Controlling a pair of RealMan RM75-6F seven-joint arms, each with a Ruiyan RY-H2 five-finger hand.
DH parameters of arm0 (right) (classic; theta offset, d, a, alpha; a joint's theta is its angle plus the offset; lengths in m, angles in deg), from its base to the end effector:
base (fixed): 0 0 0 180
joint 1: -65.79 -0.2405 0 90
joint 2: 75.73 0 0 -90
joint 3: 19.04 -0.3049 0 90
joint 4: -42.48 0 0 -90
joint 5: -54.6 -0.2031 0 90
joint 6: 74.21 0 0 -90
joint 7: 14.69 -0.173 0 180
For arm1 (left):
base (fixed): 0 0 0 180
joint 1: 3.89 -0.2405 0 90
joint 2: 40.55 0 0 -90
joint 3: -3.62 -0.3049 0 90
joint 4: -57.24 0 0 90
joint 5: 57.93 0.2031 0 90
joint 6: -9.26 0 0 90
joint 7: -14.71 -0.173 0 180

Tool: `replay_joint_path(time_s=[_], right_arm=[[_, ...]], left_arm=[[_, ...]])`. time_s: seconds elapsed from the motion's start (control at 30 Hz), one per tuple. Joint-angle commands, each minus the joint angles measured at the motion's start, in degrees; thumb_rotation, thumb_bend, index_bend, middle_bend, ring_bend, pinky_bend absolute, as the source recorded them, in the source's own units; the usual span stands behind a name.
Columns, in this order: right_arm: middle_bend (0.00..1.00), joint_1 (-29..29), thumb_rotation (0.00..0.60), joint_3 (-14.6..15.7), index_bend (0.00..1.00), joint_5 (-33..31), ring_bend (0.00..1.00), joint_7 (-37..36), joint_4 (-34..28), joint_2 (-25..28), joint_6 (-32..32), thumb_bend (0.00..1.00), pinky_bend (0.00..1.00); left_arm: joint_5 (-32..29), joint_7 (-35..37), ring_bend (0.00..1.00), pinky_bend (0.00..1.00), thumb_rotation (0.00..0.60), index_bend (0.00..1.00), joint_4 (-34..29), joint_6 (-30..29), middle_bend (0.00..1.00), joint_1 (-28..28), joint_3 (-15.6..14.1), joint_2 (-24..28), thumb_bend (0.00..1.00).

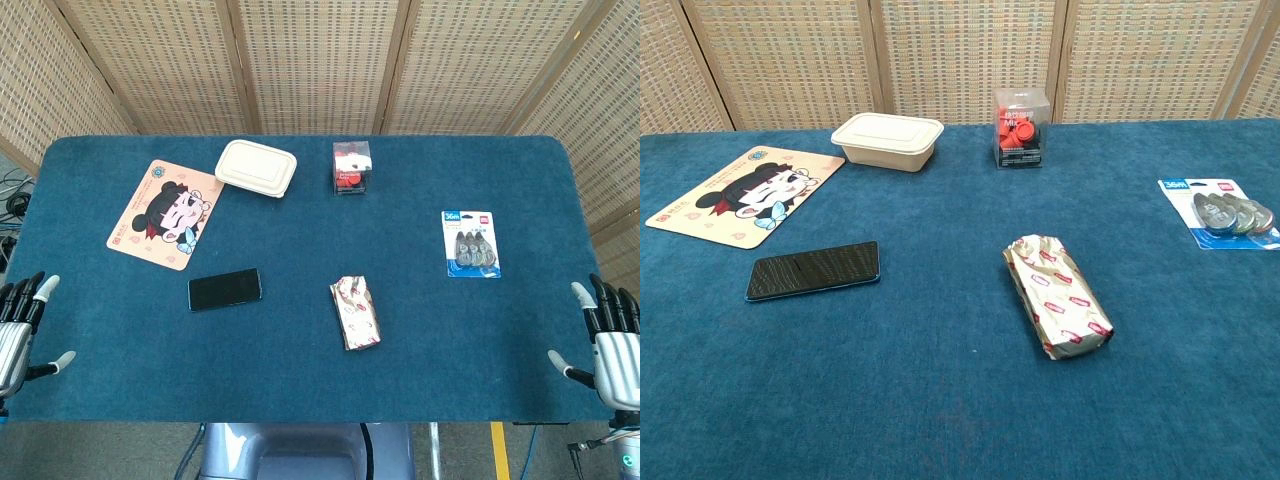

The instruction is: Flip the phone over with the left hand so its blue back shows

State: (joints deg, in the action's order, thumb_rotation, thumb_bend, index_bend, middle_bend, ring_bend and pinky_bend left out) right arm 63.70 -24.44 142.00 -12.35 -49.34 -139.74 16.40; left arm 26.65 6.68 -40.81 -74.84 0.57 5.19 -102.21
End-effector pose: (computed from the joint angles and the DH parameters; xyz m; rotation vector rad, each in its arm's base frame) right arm -0.3489 -0.2039 0.2091 1.3147 -0.7784 0.9309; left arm -0.3431 0.2046 0.1879 -1.4191 -0.8834 -0.8029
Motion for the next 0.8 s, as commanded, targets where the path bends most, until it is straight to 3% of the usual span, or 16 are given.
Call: replay_joint_path(time_s=[0.03,0.23,0.37,0.47,0.6,0.8], right_arm=[[0.0,0.02,0.6,0.03,0.01,-0.1,0.0,0.0,0.0,-0.03,-0.09,0.0,0.0],[0.0,-0.17,0.6,-0.08,0.01,-0.7,0.0,-0.45,-0.18,0.18,-0.8,0.0,0.0],[0.0,-0.19,0.6,-0.18,0.01,-0.89,0.0,-0.96,-0.36,0.46,-0.91,0.0,0.0],[0.0,-0.21,0.6,-0.37,0.01,-1.16,0.0,-1.61,-0.48,0.72,-0.98,0.0,0.0],[0.0,-0.37,0.6,-0.43,0.01,-1.98,0.0,-3.15,-0.22,1.14,-1.99,0.0,0.0],[0.0,-0.54,0.6,-0.54,0.01,-2.67,0.0,-4.66,0.16,1.51,-2.85,0.0,0.0]], left_arm=[[-0.1,-0.01,0.0,0.0,0.6,0.0,-0.02,0.26,0.0,0.11,-0.04,0.06,0.0],[-1.53,-0.36,0.0,0.0,0.6,0.0,-2.36,4.89,0.0,2.91,0.78,0.43,0.0],[-6.3,-3.65,0.0,0.0,0.6,0.0,-5.69,12.05,0.0,7.76,3.26,0.2,0.0],[-13.03,-6.83,0.0,0.0,0.6,0.0,-7.34,19.23,0.0,13.21,6.43,-1.4,0.0],[-24.75,-12.98,0.0,0.0,0.6,0.0,-4.45,28.77,0.0,22.21,9.92,-7.47,0.0],[-38.61,-20.58,0.0,0.0,0.6,0.05,1.73,32.03,0.0,30.61,11.53,-16.0,0.0]])
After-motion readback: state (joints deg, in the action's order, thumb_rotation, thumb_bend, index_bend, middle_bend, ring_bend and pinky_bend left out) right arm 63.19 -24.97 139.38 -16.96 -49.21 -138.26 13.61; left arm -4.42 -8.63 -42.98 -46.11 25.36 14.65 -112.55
